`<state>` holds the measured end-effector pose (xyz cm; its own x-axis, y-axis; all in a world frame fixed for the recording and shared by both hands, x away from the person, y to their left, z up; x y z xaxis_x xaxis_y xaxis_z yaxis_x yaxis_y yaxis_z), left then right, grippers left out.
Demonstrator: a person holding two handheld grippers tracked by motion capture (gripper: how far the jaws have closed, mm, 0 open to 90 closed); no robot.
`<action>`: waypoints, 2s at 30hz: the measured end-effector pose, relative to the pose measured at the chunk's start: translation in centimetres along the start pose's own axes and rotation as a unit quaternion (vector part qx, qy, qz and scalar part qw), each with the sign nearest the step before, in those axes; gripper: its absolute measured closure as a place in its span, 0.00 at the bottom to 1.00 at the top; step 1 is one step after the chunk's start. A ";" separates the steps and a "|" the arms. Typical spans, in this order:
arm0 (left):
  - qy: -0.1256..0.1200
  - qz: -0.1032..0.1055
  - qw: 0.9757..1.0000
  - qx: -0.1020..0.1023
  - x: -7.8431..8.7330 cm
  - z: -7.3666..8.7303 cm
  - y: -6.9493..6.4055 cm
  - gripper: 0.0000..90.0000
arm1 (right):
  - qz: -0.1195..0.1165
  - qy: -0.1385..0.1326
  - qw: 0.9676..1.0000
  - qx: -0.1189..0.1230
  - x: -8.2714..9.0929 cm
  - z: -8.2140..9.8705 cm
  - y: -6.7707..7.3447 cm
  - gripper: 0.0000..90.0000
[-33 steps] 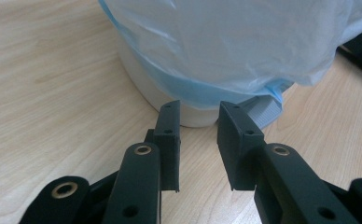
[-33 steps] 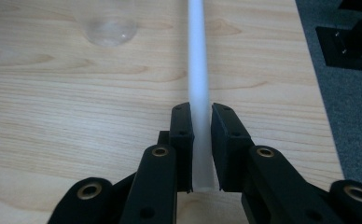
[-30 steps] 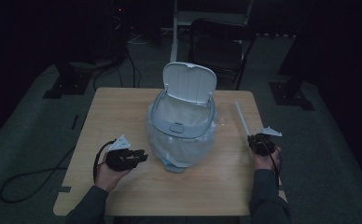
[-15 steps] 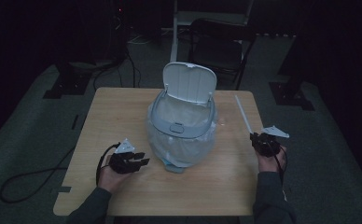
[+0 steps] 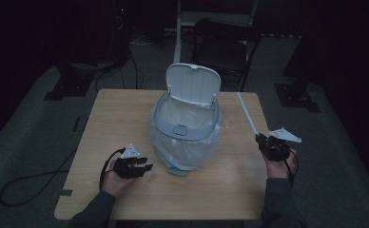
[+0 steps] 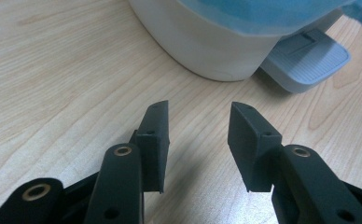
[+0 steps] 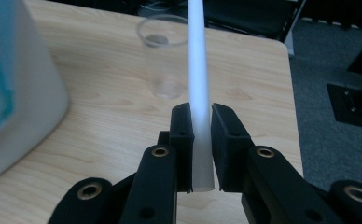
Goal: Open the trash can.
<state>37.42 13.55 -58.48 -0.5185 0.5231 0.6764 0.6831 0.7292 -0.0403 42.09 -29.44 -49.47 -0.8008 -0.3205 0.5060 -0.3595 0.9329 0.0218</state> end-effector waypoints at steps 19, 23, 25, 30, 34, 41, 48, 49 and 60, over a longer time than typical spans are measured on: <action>0.025 -0.004 1.000 -0.007 -1.2 0.8 -0.2 0.62 | -0.027 -0.034 0.999 0.021 3.7 -2.1 1.6 0.88; 0.028 -0.005 1.000 -0.006 -1.2 0.9 -0.2 0.62 | -0.032 -0.038 0.998 0.026 4.0 -2.3 1.9 0.88; 0.029 -0.007 1.000 -0.008 -1.3 0.9 -0.2 0.61 | -0.034 -0.040 0.998 0.029 4.2 -2.4 2.0 0.88; 0.030 -0.008 0.999 -0.008 -1.3 0.9 -0.2 0.61 | -0.039 -0.047 0.997 0.039 5.0 -2.8 2.6 0.88; 0.030 -0.008 0.999 -0.009 -1.3 0.9 -0.2 0.61 | -0.037 -0.050 0.997 0.046 5.8 -3.2 2.8 0.88; 0.031 -0.008 0.999 -0.010 -1.3 0.9 -0.2 0.61 | -0.040 -0.053 0.996 0.059 6.8 -3.5 3.0 0.88; 0.031 -0.008 0.999 -0.011 -1.3 0.9 -0.3 0.61 | -0.044 -0.053 0.995 0.070 7.7 -3.6 3.4 0.88; 0.031 -0.008 0.999 -0.011 -1.3 0.9 -0.3 0.61 | -0.045 -0.053 0.995 0.070 7.8 -3.6 3.4 0.88; 0.031 -0.008 0.999 -0.012 -1.3 0.9 -0.3 0.61 | -0.055 -0.057 0.993 0.090 9.6 -3.6 4.1 0.88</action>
<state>37.42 13.04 -60.05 -0.4965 0.4824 0.7216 0.6874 0.7261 -0.0124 34.65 -28.10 -41.37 -0.7973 -0.4452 0.4075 -0.5197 0.8498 -0.0884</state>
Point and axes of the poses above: each handheld gripper's, and its own axes: x roughly backward along the jaws, z roughly out of its underside, y roughly to its left, the point moved 9 cm from there along -x, roughly forward along the jaws, and after that the axes turned 6 degrees about -z, right-handed, at the moved point
